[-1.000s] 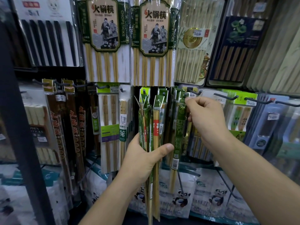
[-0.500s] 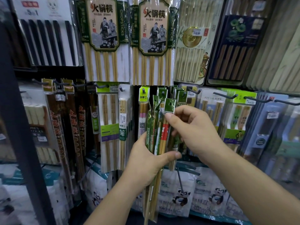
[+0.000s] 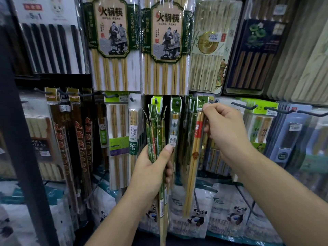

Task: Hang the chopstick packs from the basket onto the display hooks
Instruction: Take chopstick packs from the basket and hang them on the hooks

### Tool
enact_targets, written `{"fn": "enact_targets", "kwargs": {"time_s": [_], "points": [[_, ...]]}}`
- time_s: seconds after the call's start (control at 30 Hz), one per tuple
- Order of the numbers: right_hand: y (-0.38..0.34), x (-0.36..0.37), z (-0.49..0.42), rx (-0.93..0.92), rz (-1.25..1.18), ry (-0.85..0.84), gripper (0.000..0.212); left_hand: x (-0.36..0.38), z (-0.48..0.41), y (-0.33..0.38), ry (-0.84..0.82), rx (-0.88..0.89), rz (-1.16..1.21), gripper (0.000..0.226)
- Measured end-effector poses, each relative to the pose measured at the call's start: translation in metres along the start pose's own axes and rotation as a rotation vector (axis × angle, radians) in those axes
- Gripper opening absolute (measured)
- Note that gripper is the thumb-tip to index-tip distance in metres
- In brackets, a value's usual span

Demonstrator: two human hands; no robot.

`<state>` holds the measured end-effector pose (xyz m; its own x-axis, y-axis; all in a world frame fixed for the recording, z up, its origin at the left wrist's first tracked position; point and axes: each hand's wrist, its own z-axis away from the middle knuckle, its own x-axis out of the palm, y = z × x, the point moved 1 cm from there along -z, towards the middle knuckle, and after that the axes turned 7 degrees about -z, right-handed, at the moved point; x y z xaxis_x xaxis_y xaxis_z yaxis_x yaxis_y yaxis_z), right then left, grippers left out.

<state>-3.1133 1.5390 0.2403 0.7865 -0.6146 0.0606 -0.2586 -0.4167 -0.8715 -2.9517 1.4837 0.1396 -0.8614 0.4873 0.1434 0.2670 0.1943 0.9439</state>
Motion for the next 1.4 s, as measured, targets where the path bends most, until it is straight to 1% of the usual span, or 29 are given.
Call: {"fn": "enact_targets", "kwargs": {"time_s": [0.17, 0.33, 0.4, 0.53, 0.63, 0.7, 0.8, 0.9, 0.97, 1.07, 1.13, 1.3, 1.4], "points": [[0.004, 0.002, -0.007, 0.008, 0.054, 0.006, 0.037, 0.001, 0.0, -0.002, -0.039, 0.009, 0.009, 0.039], [0.009, 0.002, -0.011, -0.021, 0.082, 0.027, 0.037, 0.001, 0.0, -0.002, -0.056, 0.007, 0.025, 0.04], [0.011, 0.002, -0.011, -0.017, 0.073, 0.029, 0.038, 0.001, 0.0, -0.002, -0.055, 0.0, 0.042, 0.035], [0.013, 0.001, -0.011, -0.007, 0.089, 0.028, 0.039, 0.001, 0.0, -0.002, -0.06, 0.002, 0.063, 0.011], [0.017, -0.001, -0.009, -0.015, 0.158, 0.035, 0.042, 0.002, 0.001, 0.0, -0.067, 0.021, 0.038, 0.025], [0.02, -0.004, -0.007, -0.02, 0.201, 0.063, 0.039, 0.002, 0.002, 0.001, -0.062, 0.023, 0.042, 0.022], [0.025, -0.006, -0.002, -0.052, 0.237, 0.1, 0.029, 0.003, 0.002, 0.002, -0.052, 0.03, 0.08, 0.004], [0.027, -0.006, 0.006, -0.096, 0.257, 0.145, 0.024, 0.005, 0.003, 0.002, -0.062, 0.011, 0.109, 0.01], [0.026, -0.005, 0.013, -0.083, 0.202, 0.082, 0.024, 0.006, 0.003, 0.003, -0.068, 0.021, 0.132, 0.005], [0.024, 0.003, 0.025, 0.01, 0.102, -0.15, 0.023, 0.007, 0.002, 0.004, -0.085, 0.061, 0.124, 0.009], [0.023, 0.007, 0.031, 0.029, 0.063, -0.24, 0.019, 0.008, 0.003, 0.004, -0.104, 0.077, 0.117, 0.009], [0.019, 0.013, 0.035, 0.066, -0.021, -0.247, 0.02, 0.009, 0.006, 0.005, -0.134, 0.08, 0.118, 0.012], [0.017, 0.013, 0.034, 0.09, -0.055, -0.253, 0.022, 0.009, 0.007, 0.005, -0.143, 0.078, 0.122, 0.01]]}}
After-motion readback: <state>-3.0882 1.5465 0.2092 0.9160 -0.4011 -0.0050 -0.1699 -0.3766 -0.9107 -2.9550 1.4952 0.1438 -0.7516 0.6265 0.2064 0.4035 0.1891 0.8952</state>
